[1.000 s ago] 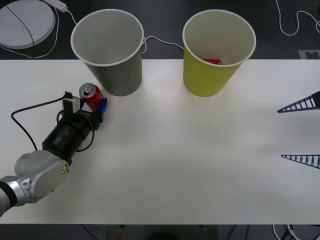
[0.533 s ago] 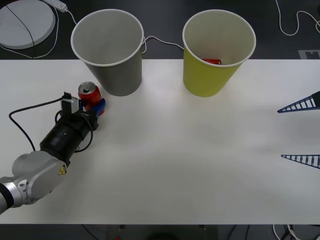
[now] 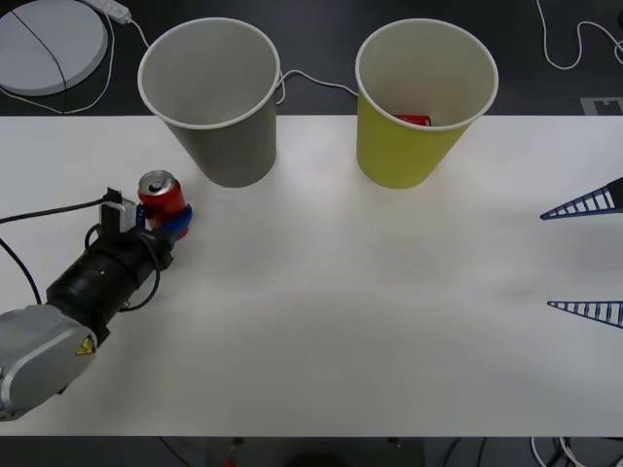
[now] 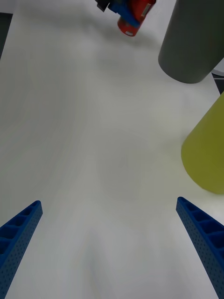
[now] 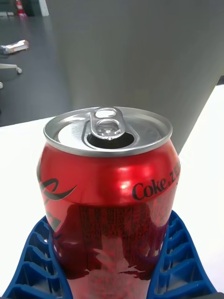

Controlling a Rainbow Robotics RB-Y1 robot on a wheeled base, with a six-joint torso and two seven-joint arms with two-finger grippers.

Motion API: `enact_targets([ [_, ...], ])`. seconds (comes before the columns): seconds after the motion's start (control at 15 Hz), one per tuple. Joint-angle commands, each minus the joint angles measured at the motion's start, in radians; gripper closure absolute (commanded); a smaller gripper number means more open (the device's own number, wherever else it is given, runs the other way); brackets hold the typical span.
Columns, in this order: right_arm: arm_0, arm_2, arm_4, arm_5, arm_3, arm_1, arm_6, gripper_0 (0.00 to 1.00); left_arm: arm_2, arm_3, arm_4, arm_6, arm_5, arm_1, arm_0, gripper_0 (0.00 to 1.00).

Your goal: Put the can into the green bin and the plastic bottle into the gray bin

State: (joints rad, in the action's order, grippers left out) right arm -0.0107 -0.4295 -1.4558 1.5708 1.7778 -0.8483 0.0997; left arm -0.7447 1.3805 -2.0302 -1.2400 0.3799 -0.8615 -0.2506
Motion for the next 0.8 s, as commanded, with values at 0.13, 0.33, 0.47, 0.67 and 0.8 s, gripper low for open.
enact_targets([
  [0.13, 0.000, 0.000, 0.000, 0.000, 0.000, 0.000, 0.000, 0.00, 0.140, 0.154, 0.007, 0.070, -0.173, -0.062, 0.108, 1.00],
  [0.33, 0.000, 0.000, 0.000, 0.000, 0.000, 0.000, 0.000, 0.00, 0.335, 0.298, 0.007, 0.114, -0.406, -0.065, 0.215, 1.00],
  [0.47, 0.000, 0.000, 0.000, 0.000, 0.000, 0.000, 0.000, 0.00, 0.455, 0.384, 0.007, 0.123, -0.581, -0.063, 0.266, 1.00],
  [0.67, 0.000, 0.000, 0.000, 0.000, 0.000, 0.000, 0.000, 0.00, 0.576, 0.473, 0.022, 0.137, -0.820, -0.076, 0.281, 1.00],
  [0.8, 0.000, 0.000, 0.000, 0.000, 0.000, 0.000, 0.000, 0.00, 0.640, 0.531, 0.058, 0.145, -0.974, -0.097, 0.280, 1.00],
])
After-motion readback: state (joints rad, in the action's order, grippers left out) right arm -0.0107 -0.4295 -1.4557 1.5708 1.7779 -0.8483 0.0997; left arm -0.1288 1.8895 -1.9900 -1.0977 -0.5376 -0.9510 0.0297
